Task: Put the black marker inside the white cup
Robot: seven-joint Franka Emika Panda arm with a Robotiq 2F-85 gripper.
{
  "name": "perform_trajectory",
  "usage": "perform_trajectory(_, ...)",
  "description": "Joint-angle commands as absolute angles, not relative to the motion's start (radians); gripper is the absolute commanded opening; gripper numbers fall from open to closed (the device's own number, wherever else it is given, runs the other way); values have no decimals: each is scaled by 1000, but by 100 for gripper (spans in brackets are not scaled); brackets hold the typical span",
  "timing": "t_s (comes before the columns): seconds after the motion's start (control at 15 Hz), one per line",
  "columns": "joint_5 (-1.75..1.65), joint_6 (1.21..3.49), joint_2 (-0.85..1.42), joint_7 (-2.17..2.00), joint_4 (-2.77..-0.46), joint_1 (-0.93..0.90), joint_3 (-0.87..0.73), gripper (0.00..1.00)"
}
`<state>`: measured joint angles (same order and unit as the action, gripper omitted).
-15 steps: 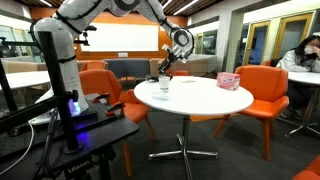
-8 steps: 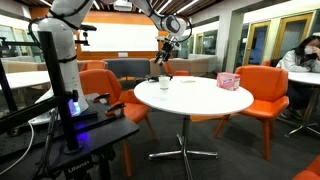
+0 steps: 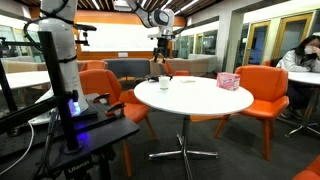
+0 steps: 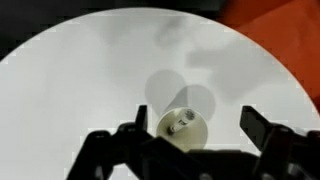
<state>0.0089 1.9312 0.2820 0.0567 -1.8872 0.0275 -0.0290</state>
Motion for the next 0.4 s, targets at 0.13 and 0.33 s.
perform_trajectory(0.13, -12, 2174, 110, 197, -2114, 37, -22, 100)
perform_trajectory(0.33, -41, 2197, 65, 259, -2174, 37, -26, 100)
